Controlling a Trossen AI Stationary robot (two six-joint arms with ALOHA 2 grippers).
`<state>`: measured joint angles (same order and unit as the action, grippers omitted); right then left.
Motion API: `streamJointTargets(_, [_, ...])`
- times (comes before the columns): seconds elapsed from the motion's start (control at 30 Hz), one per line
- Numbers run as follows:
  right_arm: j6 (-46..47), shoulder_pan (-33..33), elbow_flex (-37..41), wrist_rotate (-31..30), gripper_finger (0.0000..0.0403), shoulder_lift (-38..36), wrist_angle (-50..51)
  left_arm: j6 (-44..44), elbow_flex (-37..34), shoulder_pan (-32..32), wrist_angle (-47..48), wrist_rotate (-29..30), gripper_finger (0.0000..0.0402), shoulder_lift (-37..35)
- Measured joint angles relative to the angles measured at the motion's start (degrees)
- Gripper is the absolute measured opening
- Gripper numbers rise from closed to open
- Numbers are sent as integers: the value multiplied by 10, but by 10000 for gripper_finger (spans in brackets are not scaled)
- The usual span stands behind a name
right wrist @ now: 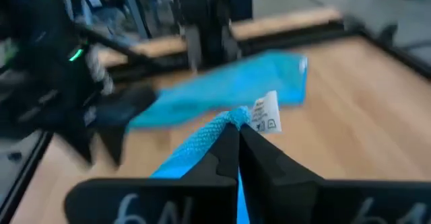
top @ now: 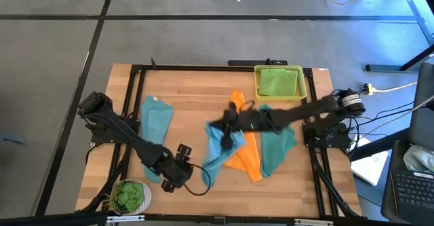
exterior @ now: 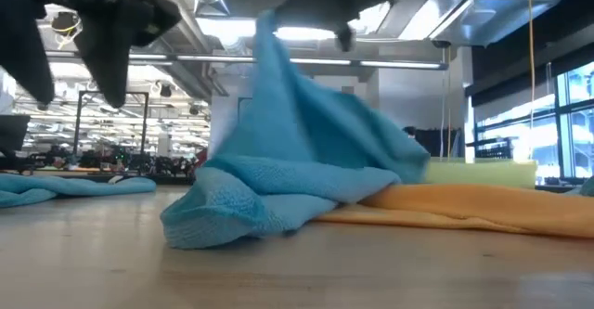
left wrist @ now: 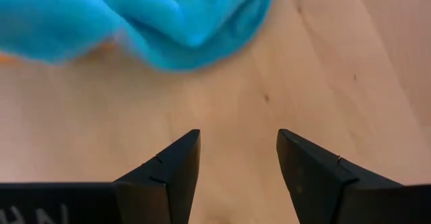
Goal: Fold microfiber towels
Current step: Fold the middle blue microfiber cloth
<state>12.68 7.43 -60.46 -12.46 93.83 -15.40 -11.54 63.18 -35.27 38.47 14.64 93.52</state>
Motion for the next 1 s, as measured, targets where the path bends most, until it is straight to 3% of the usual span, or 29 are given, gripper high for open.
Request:
streamJointTargets(0.3, [-72,-160,-142,206,4,146,-24,15,0,5,1,50,190,-8])
streamJointTargets(0.47, [-131,-217,-246,233,22,249,-13,-5,0,11,2,56,190,-8])
streamJointTargets(0.6, [-147,-255,-327,244,73,298,51,-37,0,7,5,55,190,-8])
streamJointTargets(0.77, [-192,-281,-390,243,164,302,188,-65,0,-1,7,57,190,-8])
streamJointTargets(0.9, [-208,-290,-431,254,232,285,344,-91,0,-4,9,61,190,-8])
streamJointTargets(1.0, [-226,-290,-455,297,256,265,474,-115,0,-10,13,62,190,-8])
